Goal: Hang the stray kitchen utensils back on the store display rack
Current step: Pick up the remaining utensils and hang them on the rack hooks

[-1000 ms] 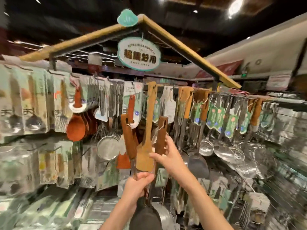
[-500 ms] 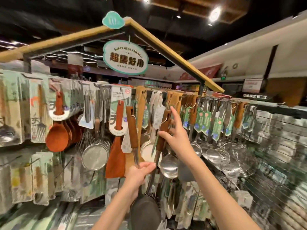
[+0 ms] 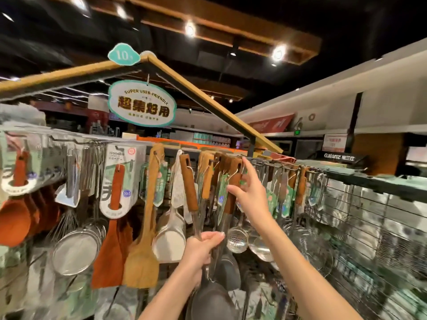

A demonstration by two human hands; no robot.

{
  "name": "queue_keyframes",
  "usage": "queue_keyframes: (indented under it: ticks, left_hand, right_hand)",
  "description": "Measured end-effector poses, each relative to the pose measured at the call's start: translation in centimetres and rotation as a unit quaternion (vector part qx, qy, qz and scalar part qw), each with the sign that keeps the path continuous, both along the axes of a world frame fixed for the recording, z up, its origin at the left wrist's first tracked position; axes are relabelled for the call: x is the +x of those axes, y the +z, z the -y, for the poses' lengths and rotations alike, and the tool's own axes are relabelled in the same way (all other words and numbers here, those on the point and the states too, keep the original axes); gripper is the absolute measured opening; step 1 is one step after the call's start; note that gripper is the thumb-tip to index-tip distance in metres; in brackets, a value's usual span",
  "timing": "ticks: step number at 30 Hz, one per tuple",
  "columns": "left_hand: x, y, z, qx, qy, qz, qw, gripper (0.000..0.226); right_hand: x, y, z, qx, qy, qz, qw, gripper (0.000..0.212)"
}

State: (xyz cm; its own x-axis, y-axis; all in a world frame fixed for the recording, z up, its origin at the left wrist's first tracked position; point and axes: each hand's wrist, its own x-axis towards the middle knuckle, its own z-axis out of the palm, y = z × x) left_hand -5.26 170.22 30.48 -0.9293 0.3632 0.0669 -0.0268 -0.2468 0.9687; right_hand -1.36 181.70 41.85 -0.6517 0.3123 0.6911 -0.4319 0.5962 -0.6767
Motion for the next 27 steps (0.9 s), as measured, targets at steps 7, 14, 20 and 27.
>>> queue_keyframes:
  ticks: [7, 14, 20, 27]
  left_hand:
    - [-1.6, 1.0, -3.1, 0.015, 0.0, 0.013, 1.0, 0.013]
    - [-2.6, 1.1, -4.2, -0.013, 0.01, -0.001, 1.0, 0.016]
    - [-2.7, 0.9, -4.0, -0.021, 0.004, -0.027, 0.999, 0.01]
    - [-2.5, 1.1, -5.0, -0.03, 0.008, -0.024, 0.999, 0.012]
  right_hand:
    - [-1.8, 1.1, -3.0, 0.006, -0.02, 0.035, 0.999, 0.081]
    - [-3.3, 1.6, -3.5, 0.001, 0.008, 0.048, 0.999, 0.078]
    - [-3.4, 0.6, -2.7, -0.013, -0.009, -0.009, 1.0, 0.077]
    - [-3.3, 1.0, -4.3, -0.035, -0.015, 0.028, 0.999, 0.075]
